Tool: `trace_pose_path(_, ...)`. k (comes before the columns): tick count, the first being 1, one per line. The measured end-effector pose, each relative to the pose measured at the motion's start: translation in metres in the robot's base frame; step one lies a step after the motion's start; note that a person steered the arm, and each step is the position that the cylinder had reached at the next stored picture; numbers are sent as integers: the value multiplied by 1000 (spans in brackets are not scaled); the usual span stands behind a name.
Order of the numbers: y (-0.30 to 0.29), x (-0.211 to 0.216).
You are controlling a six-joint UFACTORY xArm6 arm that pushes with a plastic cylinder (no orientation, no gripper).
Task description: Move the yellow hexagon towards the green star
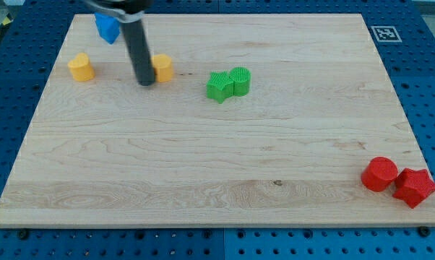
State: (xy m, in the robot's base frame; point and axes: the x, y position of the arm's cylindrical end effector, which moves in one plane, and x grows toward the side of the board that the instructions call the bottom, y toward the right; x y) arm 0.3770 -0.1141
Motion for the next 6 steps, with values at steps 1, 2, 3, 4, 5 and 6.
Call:
trace_pose_path(1, -27, -12)
trace_pose_path(2, -44, -48)
trace_pose_path(3, -17, -58)
trace_pose_path(4, 6, -28)
trace_pose_path(5, 21, -1)
trace_pose_path(6, 25, -1)
